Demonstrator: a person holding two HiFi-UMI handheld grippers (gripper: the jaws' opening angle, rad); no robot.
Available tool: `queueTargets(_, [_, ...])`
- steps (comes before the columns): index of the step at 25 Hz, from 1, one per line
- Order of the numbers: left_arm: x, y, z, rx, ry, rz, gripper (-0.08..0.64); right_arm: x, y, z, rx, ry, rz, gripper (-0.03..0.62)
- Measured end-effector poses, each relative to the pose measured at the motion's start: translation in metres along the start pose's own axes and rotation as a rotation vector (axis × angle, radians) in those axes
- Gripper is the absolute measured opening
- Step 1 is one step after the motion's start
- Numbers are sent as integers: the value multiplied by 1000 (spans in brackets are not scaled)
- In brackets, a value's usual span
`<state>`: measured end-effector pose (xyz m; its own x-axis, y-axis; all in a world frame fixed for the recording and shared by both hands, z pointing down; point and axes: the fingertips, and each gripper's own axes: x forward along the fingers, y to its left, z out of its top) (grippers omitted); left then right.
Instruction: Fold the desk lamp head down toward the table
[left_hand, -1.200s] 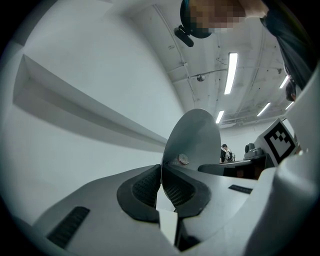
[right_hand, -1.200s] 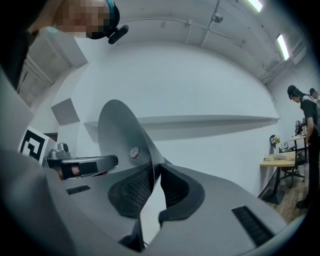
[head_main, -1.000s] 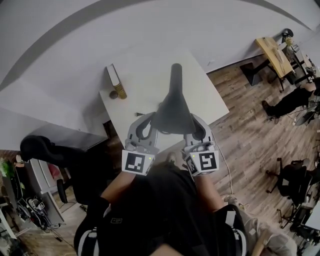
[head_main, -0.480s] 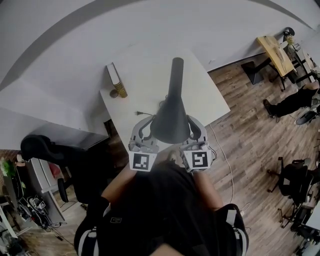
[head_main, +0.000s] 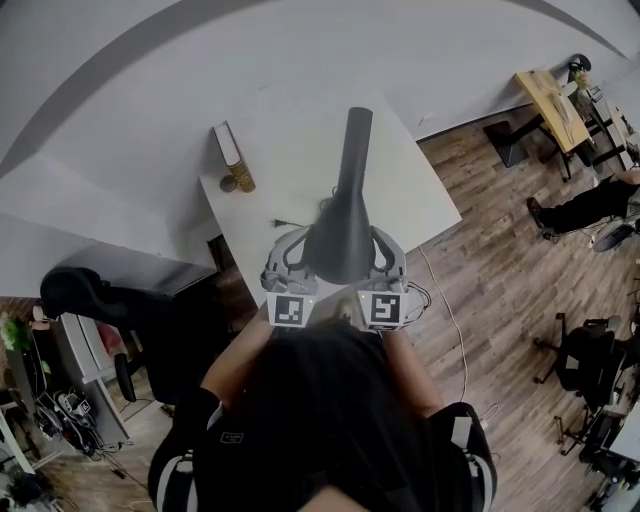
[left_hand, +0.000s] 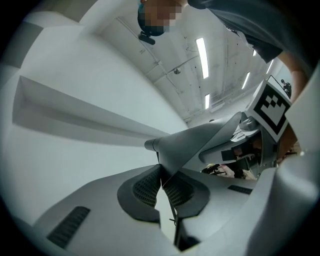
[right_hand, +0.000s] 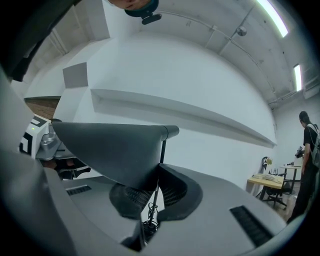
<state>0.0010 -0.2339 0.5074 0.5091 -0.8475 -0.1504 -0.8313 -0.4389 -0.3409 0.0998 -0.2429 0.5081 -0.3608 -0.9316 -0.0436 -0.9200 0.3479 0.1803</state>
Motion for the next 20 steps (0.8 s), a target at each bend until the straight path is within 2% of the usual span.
queueTargets(8, [-1,-1,-6,-7,14,-4,31,0,2,-6,-62,29,3,26])
queueTargets(12, [0,0,-7,-6,14,-9,31,0,4,-10,-100,78,20,38])
queueTargets(16, [0,0,-7,-6,6,-6,31,-11,11,-12,-193,130,95,132])
queueTargets(18, [1,0,-7,-7,7,-4,31,-19,15,-8,-272,138,132,183])
queueTargets(20, [1,0,-8,-13,11,-3,31,-27,21,-2,-375,145,167,207])
